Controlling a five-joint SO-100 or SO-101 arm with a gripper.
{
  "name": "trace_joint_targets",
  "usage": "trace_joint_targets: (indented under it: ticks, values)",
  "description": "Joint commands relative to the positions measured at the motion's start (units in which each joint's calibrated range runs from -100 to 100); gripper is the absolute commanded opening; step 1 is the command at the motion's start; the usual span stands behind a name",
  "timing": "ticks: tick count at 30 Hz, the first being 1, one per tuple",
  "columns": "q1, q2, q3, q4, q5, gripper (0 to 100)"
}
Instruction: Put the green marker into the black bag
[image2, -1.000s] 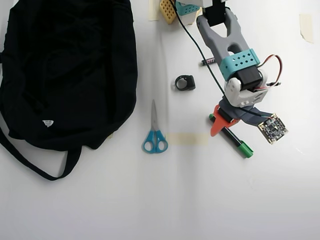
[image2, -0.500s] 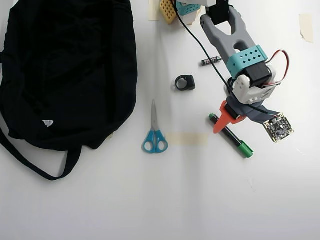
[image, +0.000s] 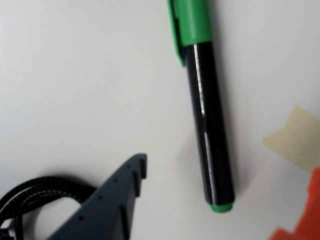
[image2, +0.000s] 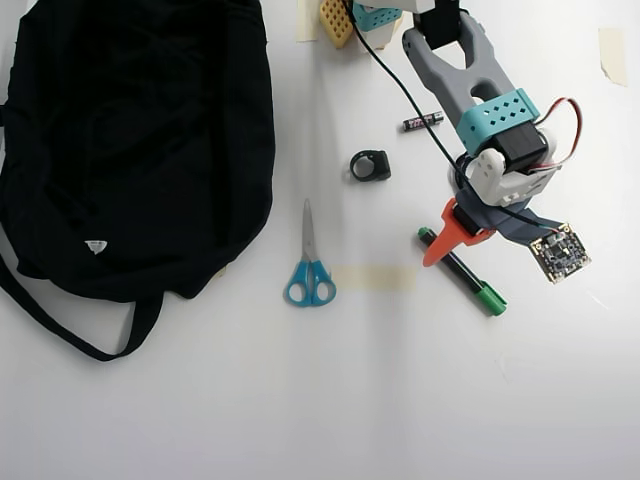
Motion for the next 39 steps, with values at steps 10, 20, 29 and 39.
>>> trace_joint_targets:
  ticks: [10, 20, 29, 39]
  values:
    - [0.0, 2.84, -1.45, -0.15, 0.15, 40]
    - [0.0, 2.84, -1.54, -0.41, 2.46, 40]
    - [0.97, 3.67, -1.54, -0.41, 5.71, 31]
    - [2.31, 5.17, -3.16, -0.41, 8.49, 29]
